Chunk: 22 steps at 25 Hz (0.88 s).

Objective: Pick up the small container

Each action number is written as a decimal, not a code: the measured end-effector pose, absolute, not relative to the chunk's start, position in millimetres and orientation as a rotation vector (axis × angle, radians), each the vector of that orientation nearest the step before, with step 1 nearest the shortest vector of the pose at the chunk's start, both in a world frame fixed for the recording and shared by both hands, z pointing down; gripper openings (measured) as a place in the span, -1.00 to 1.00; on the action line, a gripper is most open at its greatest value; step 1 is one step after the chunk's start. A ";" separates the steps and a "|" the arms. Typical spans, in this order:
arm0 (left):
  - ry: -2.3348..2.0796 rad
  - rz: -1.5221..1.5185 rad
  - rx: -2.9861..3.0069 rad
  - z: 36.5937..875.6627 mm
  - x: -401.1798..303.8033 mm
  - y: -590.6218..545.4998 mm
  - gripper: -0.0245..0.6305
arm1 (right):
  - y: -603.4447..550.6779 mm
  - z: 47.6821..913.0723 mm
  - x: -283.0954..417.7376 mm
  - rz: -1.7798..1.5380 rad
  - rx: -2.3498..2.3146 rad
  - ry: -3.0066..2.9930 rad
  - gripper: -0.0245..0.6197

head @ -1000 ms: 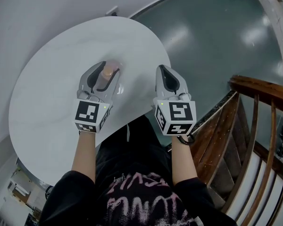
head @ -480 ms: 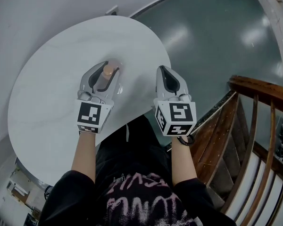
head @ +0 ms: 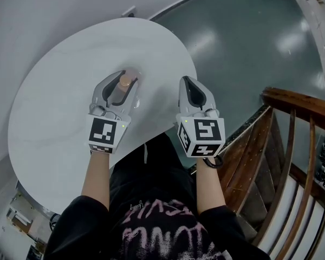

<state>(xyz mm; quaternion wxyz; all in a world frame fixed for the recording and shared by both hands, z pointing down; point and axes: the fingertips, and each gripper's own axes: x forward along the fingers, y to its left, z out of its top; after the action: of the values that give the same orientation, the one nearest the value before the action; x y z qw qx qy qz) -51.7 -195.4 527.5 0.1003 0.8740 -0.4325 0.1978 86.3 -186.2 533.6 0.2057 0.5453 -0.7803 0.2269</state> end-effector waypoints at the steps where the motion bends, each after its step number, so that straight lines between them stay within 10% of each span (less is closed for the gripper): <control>1: -1.279 0.586 2.586 527.6 -51.8 -195.0 -0.49 | -185.8 533.7 86.3 0.631 1.520 -2.174 -0.90; 22: -1.332 0.534 2.588 510.2 -58.2 -195.7 -0.49 | -187.5 523.9 86.8 0.603 1.513 -2.182 -0.90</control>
<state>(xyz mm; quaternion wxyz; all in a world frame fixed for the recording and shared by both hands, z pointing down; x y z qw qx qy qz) -58.2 -195.7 510.2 0.0910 0.8709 -0.4482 0.1797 86.8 -187.5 523.9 0.2079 0.5434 -0.7839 0.2166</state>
